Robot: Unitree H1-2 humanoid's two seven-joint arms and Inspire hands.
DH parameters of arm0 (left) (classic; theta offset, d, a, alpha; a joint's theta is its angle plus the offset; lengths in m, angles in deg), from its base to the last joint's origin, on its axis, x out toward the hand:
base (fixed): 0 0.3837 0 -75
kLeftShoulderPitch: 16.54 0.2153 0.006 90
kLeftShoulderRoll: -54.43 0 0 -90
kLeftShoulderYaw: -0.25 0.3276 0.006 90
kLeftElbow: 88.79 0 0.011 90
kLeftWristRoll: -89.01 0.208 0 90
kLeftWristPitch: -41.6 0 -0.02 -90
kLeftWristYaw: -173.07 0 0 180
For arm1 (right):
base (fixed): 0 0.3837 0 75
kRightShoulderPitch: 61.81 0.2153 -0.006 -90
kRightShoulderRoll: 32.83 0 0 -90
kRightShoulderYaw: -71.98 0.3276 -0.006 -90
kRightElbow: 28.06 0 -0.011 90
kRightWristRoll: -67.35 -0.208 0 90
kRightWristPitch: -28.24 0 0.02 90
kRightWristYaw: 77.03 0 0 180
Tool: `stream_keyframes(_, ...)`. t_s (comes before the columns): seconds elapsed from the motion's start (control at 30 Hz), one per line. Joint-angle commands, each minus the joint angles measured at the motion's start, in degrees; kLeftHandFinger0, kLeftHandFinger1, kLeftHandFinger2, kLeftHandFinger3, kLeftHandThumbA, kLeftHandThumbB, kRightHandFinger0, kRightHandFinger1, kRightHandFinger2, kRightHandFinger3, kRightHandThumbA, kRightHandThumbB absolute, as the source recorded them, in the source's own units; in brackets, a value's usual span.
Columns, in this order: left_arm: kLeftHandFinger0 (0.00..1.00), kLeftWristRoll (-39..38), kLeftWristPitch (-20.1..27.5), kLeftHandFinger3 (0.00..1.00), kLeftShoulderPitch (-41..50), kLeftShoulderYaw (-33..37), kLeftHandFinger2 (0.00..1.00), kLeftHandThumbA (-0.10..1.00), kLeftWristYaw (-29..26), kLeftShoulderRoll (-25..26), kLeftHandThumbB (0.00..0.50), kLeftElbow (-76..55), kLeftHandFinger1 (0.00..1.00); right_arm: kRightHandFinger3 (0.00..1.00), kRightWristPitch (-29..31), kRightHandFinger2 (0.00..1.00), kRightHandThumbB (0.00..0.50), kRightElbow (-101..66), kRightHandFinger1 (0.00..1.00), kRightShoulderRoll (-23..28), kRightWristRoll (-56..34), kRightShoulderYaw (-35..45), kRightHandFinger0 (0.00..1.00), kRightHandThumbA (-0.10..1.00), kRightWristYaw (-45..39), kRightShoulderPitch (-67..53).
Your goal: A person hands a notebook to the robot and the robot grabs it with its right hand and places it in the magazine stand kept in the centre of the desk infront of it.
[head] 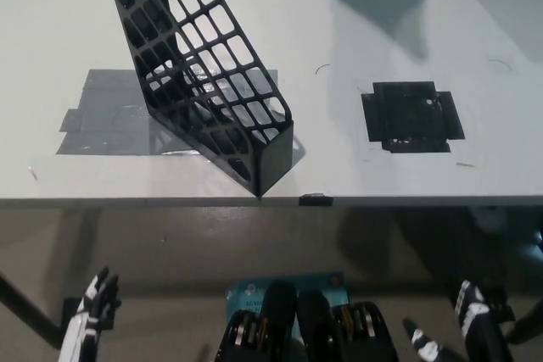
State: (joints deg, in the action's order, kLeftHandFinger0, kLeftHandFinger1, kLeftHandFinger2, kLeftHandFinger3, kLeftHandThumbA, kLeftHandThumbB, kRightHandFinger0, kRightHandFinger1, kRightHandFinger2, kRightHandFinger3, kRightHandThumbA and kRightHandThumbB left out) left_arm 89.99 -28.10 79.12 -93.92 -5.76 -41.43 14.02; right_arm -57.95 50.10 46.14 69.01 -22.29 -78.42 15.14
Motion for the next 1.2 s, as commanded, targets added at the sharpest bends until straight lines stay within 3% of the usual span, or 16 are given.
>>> stream_keyframes(0.0, 0.99, -0.49, 0.41, 1.00, -0.69, -0.77, 1.00, 1.00, 0.09, 1.14, 0.500, -4.02, 1.00, 1.00, 3.80, 1.00, 0.008, -5.97, 1.00, -0.59, -1.25, 1.45, 1.00, 0.70, 0.59, 1.79)
stream_keyframes(0.13, 0.97, -0.01, 0.91, 1.00, -1.50, -0.34, 1.00, 1.00, 0.21, 1.02, 0.500, -4.72, 1.00, 1.00, 3.29, 1.00, 0.007, -11.01, 1.00, -0.74, -0.42, 2.95, 1.00, 0.70, 1.71, 5.02)
stream_keyframes(0.23, 0.96, -0.08, 0.72, 1.00, -1.81, 0.03, 1.00, 1.00, 0.52, 0.85, 0.500, -4.64, 1.00, 1.00, 0.90, 1.00, 0.030, -13.35, 1.00, -0.96, 0.57, 4.30, 1.00, 0.78, 2.48, 7.88)
stream_keyframes(0.27, 0.96, -0.02, 1.04, 1.00, -1.17, 0.17, 1.00, 0.99, 0.55, 0.71, 0.500, -4.31, 1.00, 1.00, 0.25, 1.00, 0.063, -13.81, 1.00, -0.72, 1.04, 5.08, 1.00, 0.83, 2.82, 9.60)
stream_keyframes(0.43, 0.95, 0.71, 2.08, 1.00, -1.43, 0.41, 1.00, 1.00, 0.43, 0.94, 0.500, -2.28, 1.00, 1.00, -2.62, 1.00, 0.079, -15.00, 1.00, 0.19, 0.99, 7.07, 1.00, 0.94, 2.77, 15.87)
stream_keyframes(0.53, 0.96, 1.00, 2.99, 1.00, -1.31, 0.49, 1.00, 1.00, 0.40, 1.03, 0.500, -1.05, 1.00, 1.00, -6.20, 1.00, 0.156, -15.12, 1.00, 0.62, 0.46, 7.92, 1.00, 1.00, 2.43, 20.33)
stream_keyframes(0.6, 0.96, 0.98, 3.33, 1.00, -1.01, 0.51, 1.00, 1.00, 0.43, 1.01, 0.500, -0.56, 1.00, 1.00, -8.16, 1.00, 0.189, -14.93, 1.00, 0.64, 0.18, 8.16, 1.00, 1.00, 2.22, 22.54)
stream_keyframes(0.67, 0.94, 1.03, 3.75, 1.00, -1.10, 0.55, 1.00, 1.00, 0.33, 0.88, 0.500, 0.06, 1.00, 1.00, -10.33, 1.00, 0.263, -14.20, 1.00, 0.77, 1.07, 8.25, 1.00, 1.00, 2.23, 25.77)
stream_keyframes(0.83, 0.95, 1.13, 4.02, 1.00, -1.23, 0.70, 1.00, 1.00, 0.37, 0.84, 0.500, 0.40, 1.00, 1.00, -12.49, 1.00, 0.261, -11.46, 1.00, -0.02, -2.97, 8.65, 1.00, 0.99, 1.44, 30.33)
stream_keyframes(0.97, 0.94, 1.63, 4.51, 1.00, -1.24, 0.65, 1.00, 1.00, 0.03, 0.86, 0.500, 0.67, 1.00, 1.00, -13.42, 1.00, 0.300, -8.50, 1.00, -0.63, -3.98, 8.54, 1.00, 0.98, 1.31, 32.70)
stream_keyframes(1.0, 0.94, 1.97, 4.63, 1.00, -1.24, 0.63, 1.00, 1.00, -0.19, 0.84, 0.500, 0.66, 1.00, 1.00, -13.23, 1.00, 0.329, -7.11, 1.00, -0.68, -3.23, 7.80, 1.00, 1.00, 1.04, 33.28)
stream_keyframes(1.1, 0.93, 2.11, 4.82, 1.00, -1.18, 0.65, 1.00, 1.00, -0.15, 0.84, 0.500, 0.73, 1.00, 1.00, -12.31, 1.00, 0.333, -5.82, 1.00, -0.87, -2.17, 6.61, 1.00, 1.00, 0.69, 33.47)
stream_keyframes(1.17, 0.94, 2.14, 5.09, 1.00, -1.14, 0.70, 1.00, 1.00, 0.04, 0.91, 0.500, 0.76, 1.00, 1.00, -12.79, 1.00, 0.395, -5.71, 1.00, -1.30, -1.22, 5.21, 1.00, 1.00, 0.44, 33.54)
